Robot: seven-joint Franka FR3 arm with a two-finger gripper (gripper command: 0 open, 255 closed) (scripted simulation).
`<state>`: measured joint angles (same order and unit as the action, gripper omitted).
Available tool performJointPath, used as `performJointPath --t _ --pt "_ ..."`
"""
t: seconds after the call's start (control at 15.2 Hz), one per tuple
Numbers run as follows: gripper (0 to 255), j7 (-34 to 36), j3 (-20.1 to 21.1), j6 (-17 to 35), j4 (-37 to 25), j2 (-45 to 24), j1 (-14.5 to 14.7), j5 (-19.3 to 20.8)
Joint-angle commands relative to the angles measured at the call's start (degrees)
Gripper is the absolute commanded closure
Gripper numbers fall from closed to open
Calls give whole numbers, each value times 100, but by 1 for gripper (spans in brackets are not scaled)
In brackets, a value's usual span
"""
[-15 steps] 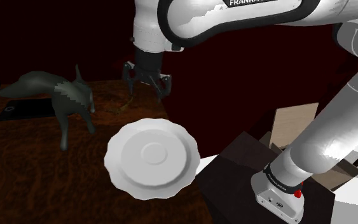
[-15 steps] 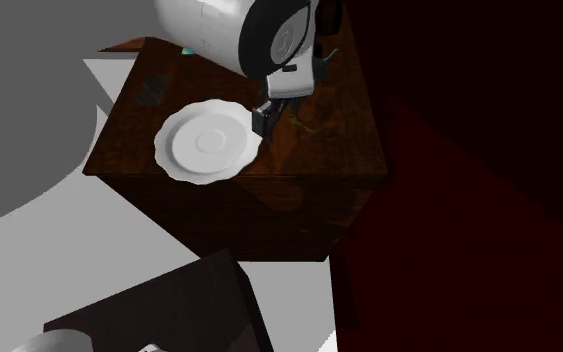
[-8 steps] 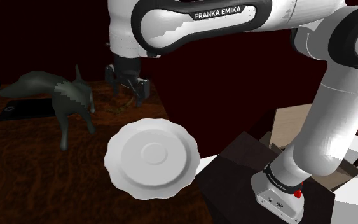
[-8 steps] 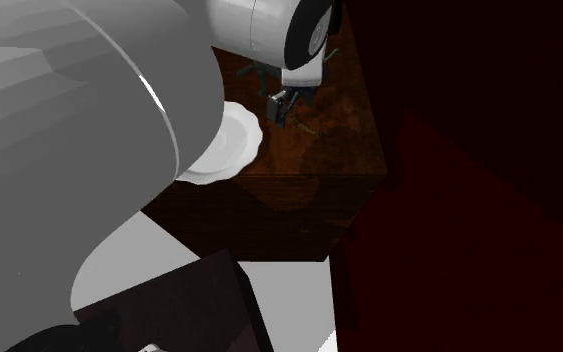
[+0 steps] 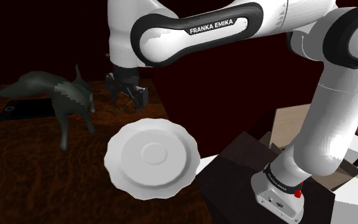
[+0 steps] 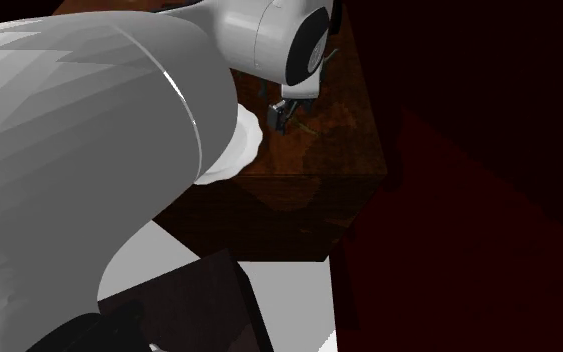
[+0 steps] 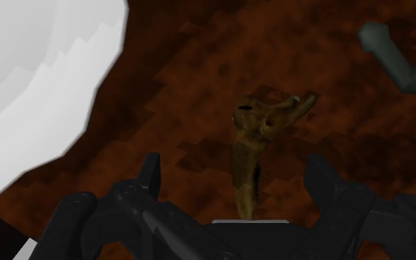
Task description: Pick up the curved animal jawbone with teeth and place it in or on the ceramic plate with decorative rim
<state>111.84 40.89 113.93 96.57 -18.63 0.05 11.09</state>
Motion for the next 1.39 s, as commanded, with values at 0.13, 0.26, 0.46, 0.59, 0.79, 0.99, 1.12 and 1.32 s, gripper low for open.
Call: performJointPath --t 0.13,0.26,0.46,0.59,0.79,0.99,1.12,1.32 --pt "0 3 -2 9 4 -5 2 4" --pt "0 2 -1 8 4 -5 2 4" --pt "255 2 -1 8 4 -4 2 4" --pt "255 6 -5 -3 -20 -22 10 14" --pt "255 10 -3 0 -14 -17 11 12" --pt "255 -7 7 -61 -52 13 -1 -12" --pt "255 -24 21 -202 -168 46 -2 -41" --pt "255 -45 39 -417 -354 86 3 -76"
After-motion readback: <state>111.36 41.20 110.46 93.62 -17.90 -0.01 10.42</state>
